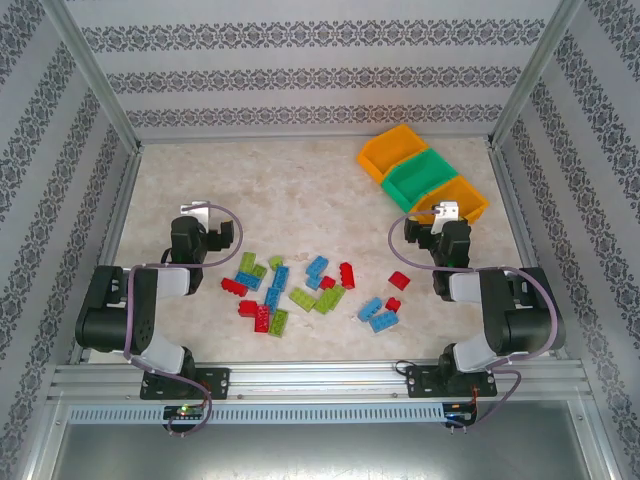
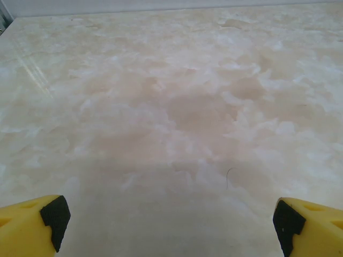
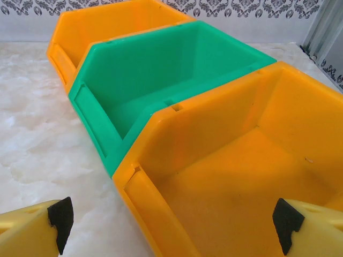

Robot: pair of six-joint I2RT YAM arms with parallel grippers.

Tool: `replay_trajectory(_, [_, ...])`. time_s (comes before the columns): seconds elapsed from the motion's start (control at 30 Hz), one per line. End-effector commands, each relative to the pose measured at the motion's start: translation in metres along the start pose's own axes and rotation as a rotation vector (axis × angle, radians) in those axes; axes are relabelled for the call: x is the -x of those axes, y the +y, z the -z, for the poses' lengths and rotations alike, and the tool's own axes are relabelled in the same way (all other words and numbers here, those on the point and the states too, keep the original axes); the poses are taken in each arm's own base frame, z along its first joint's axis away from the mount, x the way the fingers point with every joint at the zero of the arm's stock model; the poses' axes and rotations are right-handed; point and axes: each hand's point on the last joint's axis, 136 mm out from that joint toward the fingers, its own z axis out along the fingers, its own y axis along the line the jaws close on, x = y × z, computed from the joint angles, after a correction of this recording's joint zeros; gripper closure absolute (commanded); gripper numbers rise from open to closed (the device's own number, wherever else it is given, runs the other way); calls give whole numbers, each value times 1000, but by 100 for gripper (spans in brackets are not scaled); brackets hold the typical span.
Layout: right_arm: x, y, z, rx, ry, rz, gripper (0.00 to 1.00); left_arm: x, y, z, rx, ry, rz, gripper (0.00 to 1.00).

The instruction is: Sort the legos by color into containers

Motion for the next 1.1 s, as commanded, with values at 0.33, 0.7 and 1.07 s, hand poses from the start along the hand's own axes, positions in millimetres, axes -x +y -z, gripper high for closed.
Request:
replay_trajectory(0.33, [10,1,-2,8,-22,-6,2,4,0,-1,-9,-9,4,1])
replay_trajectory(0.7, [9,2,-3,9,-19,-6,2,4,0,-1,-9,-10,4,1])
replay_trajectory(1.07, [38,-19,27,-124,62,-134,3,45,9,22,57,139,178,1])
